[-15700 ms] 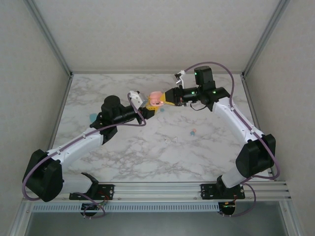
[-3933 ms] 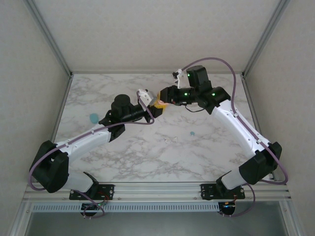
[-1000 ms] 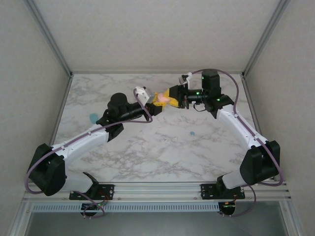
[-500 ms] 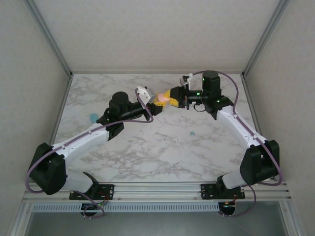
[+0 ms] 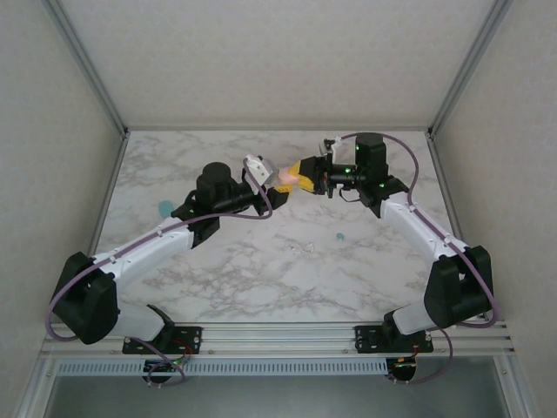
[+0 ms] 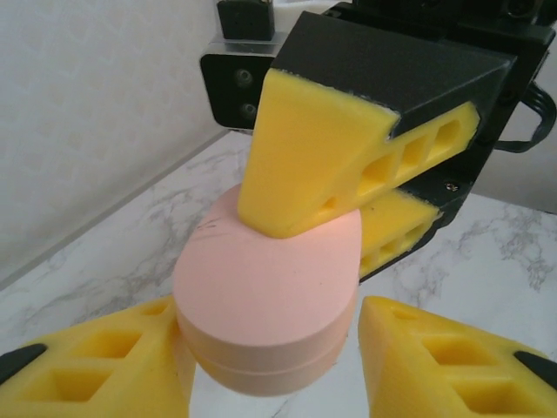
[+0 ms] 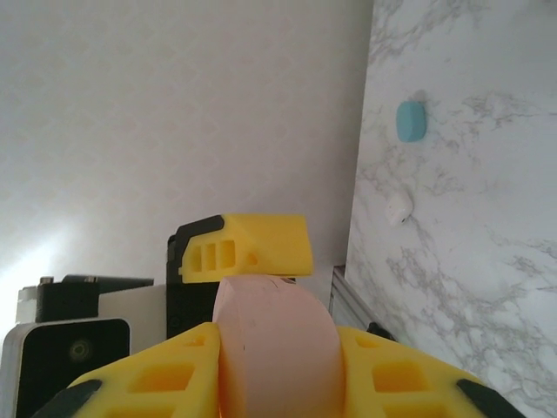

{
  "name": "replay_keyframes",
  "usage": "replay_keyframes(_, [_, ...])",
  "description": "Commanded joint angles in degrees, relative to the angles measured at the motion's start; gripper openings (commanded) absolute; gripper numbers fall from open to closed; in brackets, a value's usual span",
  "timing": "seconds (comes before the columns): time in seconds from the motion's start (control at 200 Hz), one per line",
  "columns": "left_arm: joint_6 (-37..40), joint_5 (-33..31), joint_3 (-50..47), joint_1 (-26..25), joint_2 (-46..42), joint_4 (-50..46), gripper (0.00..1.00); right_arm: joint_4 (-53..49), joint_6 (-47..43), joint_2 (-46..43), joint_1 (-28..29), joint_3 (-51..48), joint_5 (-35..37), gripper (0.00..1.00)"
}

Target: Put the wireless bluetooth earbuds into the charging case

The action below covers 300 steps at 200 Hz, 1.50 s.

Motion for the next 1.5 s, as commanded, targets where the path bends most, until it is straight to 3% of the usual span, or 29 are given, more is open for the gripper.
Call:
replay_keyframes(0.0, [-0.17, -0.57, -2.02, -0.32, -1.15, 0.55, 0.52, 3.22, 1.52, 1.18, -1.09, -1.91, 5.41, 0.16])
replay_keyframes(0.175, [-1.51, -4.04, -5.30, -0.06, -4.33, 1.58, 0.53, 4.88, 1.31, 4.60, -3.56, -5.27, 10.75, 0.15])
replay_keyframes(0.315, [-4.56, -8.94, -7.29, 0.88, -7.06, 3.59, 0.54, -1.19, -4.76, 9.67, -6.37, -5.66, 18.68, 0.15])
replay_keyframes(0.536, [-9.98, -14.61, -8.15, 3.36, -11.14, 2.76, 0.57, 4.62, -7.61, 23.07, -11.14, -5.05, 18.25, 0.15])
replay_keyframes(0.746, [-17.67, -23.18, -7.92, 6.71, -14.50, -3.72, 0.67, 0.57, -14.09, 28.22, -11.39, -0.62, 21.37, 0.16])
replay_keyframes(1.231, [-22.75, -25.62, -5.65, 10.05, -14.11, -9.74, 0.71, -10.46, -22.02, 33.01, -11.20, 6.37, 25.55, 0.23])
replay_keyframes(1.497, [-22.34, -24.97, -5.03, 10.14, -14.42, -12.22, 0.73, -15.78, -26.30, 31.22, -11.16, 6.96, 29.95, 0.40])
